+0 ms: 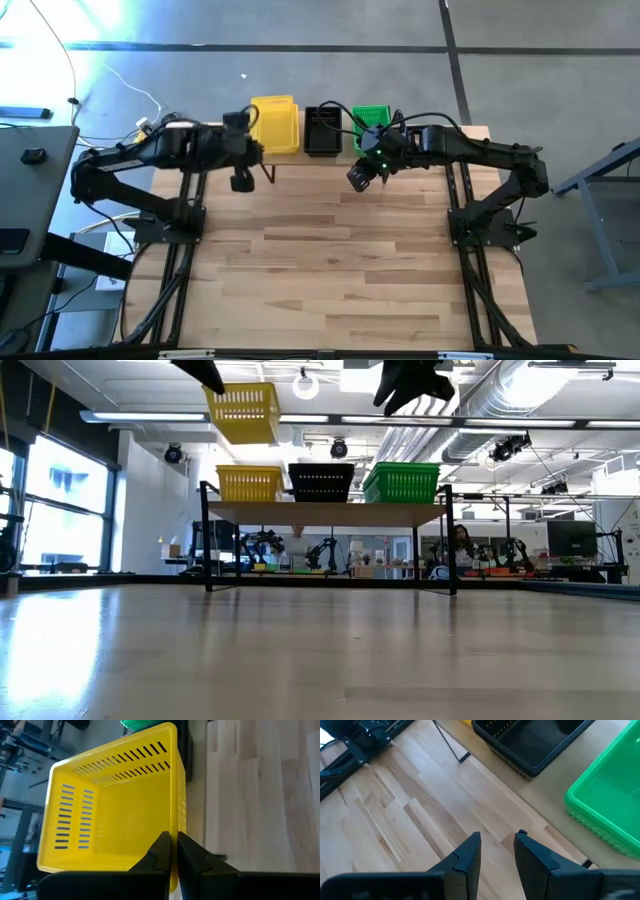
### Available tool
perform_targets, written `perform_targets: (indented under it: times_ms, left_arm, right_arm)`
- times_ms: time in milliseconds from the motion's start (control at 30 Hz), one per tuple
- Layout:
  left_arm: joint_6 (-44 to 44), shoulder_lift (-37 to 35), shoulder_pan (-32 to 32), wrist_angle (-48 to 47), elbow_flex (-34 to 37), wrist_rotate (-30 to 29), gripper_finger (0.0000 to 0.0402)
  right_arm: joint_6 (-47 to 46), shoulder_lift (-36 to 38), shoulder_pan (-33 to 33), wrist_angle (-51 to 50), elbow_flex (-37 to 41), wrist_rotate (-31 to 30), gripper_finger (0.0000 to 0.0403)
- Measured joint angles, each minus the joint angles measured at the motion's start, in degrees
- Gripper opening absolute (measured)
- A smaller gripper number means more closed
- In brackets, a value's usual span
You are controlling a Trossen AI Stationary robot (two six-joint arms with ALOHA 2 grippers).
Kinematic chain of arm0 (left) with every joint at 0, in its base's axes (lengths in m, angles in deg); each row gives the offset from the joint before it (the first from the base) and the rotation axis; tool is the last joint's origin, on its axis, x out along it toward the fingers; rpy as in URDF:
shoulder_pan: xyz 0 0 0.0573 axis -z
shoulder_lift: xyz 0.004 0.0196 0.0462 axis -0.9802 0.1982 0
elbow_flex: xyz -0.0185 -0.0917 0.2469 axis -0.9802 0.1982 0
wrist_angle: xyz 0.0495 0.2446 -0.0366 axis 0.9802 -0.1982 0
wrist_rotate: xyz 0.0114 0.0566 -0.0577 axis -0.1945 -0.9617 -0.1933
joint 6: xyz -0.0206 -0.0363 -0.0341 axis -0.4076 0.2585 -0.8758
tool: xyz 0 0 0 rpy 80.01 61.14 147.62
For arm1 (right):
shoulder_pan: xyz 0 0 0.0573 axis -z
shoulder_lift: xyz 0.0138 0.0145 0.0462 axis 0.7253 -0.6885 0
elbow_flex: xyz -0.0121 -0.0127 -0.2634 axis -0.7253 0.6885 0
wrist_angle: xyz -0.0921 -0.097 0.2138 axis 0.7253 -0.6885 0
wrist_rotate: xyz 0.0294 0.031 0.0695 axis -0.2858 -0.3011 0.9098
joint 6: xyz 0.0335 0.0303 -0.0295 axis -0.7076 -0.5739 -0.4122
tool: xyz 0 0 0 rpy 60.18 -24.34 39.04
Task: Stack baskets on shelf by color
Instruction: Stack the yellow bin on the yellow bin on the shelf
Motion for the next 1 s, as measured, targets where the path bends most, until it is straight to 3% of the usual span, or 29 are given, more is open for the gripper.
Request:
perform_targets:
  times_ms: [500,1000]
  left_arm:
    - [11.39,0.09,-18.85,7.86,3.47,20.27,0.0003]
    - [13.43,1.29,-23.77,10.73,6.88,23.16,0.0003]
  right_arm:
    - [-3.97,0.00,-0.02,-0.02,0.00,-0.02,0.0103]
    - [-5.83,0.00,0.02,0.00,0.00,-0.35,0.0103]
